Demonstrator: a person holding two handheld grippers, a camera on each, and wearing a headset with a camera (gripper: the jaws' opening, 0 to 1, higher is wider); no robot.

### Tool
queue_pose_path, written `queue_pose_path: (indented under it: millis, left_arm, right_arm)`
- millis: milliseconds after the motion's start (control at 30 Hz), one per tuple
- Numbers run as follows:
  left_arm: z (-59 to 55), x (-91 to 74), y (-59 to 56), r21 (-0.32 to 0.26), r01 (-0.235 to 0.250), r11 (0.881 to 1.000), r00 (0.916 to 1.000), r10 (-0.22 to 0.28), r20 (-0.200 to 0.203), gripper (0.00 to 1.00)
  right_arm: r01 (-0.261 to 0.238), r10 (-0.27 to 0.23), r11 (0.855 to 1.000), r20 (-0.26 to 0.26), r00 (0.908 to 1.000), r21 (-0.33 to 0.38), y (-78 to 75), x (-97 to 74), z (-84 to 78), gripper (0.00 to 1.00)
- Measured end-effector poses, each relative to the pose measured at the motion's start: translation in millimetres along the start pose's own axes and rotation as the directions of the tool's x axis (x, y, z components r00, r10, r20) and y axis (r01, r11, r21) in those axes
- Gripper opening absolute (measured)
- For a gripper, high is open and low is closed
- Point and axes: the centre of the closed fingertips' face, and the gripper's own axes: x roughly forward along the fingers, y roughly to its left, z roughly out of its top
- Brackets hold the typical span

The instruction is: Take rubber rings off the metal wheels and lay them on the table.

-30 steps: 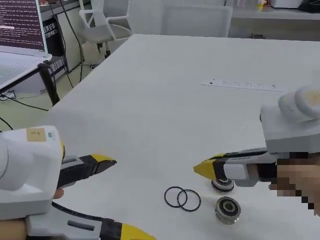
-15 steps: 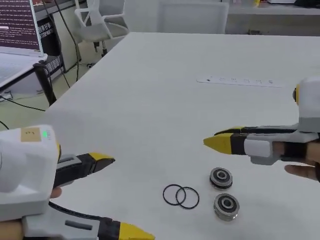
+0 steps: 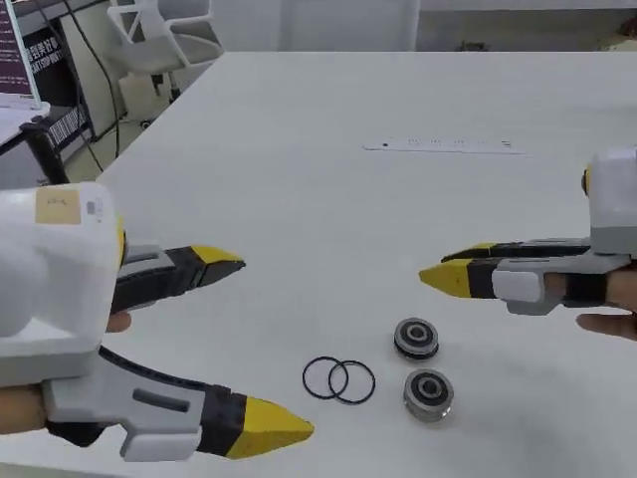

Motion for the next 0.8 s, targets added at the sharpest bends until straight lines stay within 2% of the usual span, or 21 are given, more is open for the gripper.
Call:
queue_pose_path:
  millis: [100,267,433,533,633,800]
  left_arm:
    - [15.9,5.2,5.8,0.042,0.012,0.999,0.9997,-0.013,0.022,0.89]
    - [41.8,18.5,14.9,0.067,0.025,0.997,0.9963,-0.030,0.080,0.86]
    - [59.2,41.1,28.0,0.064,0.005,0.998,0.9925,-0.013,0.122,0.78]
    - [70.0,53.8,36.5,0.096,-0.033,0.995,0.9885,0.018,0.150,0.73]
    - [76.4,65.4,37.5,0.098,-0.017,0.995,0.9863,0.000,0.165,0.70]
    - [75.1,86.9,36.3,0.111,0.025,0.993,0.9880,-0.042,0.149,0.65]
  right_arm:
    - [0.017,-0.017,1.000,-0.016,0.9997,0.001,-7.2,0.7,-6.0,0.27]
    - [0.026,-0.027,1.000,-0.054,0.9982,-0.008,-12.7,0.1,-17.6,0.27]
    - [0.027,-0.030,0.999,-0.082,0.9961,-0.038,-16.9,0.8,-28.5,0.31]
    - [0.025,-0.034,0.997,-0.113,0.9930,-0.076,-18.6,1.0,-36.6,0.31]
    - [0.023,-0.035,0.995,-0.131,0.9908,-0.092,-20.0,2.0,-41.9,0.30]
    - [0.018,-0.038,0.991,-0.155,0.9872,-0.133,-21.7,3.8,-49.6,0.29]
